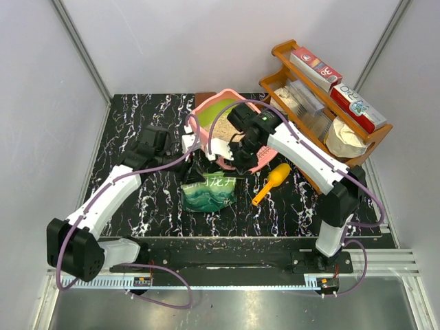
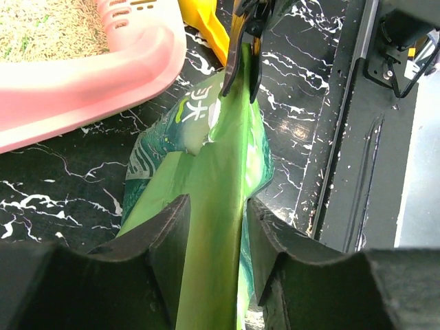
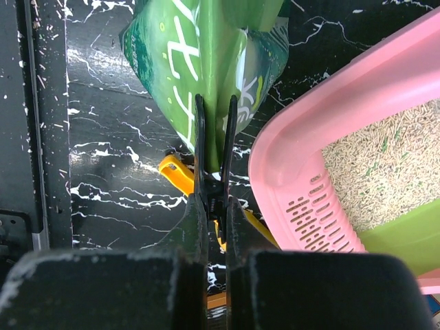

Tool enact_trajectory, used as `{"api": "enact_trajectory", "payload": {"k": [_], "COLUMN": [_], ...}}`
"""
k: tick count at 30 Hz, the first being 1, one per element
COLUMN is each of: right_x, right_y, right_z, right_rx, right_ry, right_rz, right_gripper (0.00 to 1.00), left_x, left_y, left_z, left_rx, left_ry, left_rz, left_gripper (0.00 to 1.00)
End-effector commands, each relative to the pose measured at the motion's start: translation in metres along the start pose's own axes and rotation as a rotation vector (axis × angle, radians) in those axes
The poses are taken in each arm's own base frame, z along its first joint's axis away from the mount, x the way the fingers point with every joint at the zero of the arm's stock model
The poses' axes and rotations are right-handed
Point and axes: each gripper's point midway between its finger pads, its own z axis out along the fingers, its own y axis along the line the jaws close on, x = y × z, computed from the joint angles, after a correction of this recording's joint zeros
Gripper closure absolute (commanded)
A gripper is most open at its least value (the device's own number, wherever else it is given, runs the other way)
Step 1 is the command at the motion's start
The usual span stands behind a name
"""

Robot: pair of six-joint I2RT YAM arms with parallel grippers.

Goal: Fill the litter box with clean litter

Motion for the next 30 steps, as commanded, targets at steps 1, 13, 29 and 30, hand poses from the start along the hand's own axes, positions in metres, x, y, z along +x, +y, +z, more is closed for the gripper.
{"api": "enact_trajectory", "payload": {"k": [1,13,29,30], "right_x": [-0.011,-0.027,-0.02,-0.021], "right_y": [0.007,0.012,0.007,0.008], "right_z": [-0.001,0.007,0.0,-0.001], "right_rx": [-0.022,-0.07,-0.033,-0.032], "right_ry": [0.034,0.066,0.301,0.295], "right_rz": [-0.046,-0.061,-0.103,-0.101], "right_gripper": [1.0,1.0,1.0,1.0], "left_x": [-0.013,-0.013,-0.007,-0.008], "left_y": [-0.005,0.025,0.027,0.027], "left_z": [-0.01,-0.045,-0.053,-0.053], "left_rx": [-0.004,-0.1,-0.141,-0.142], "left_ry": [-0.074,-0.232,-0.28,-0.281], "left_rz": [-0.006,-0.209,-0.235,-0.233], "left_gripper": [0.56,0.45,0.45,0.45]}}
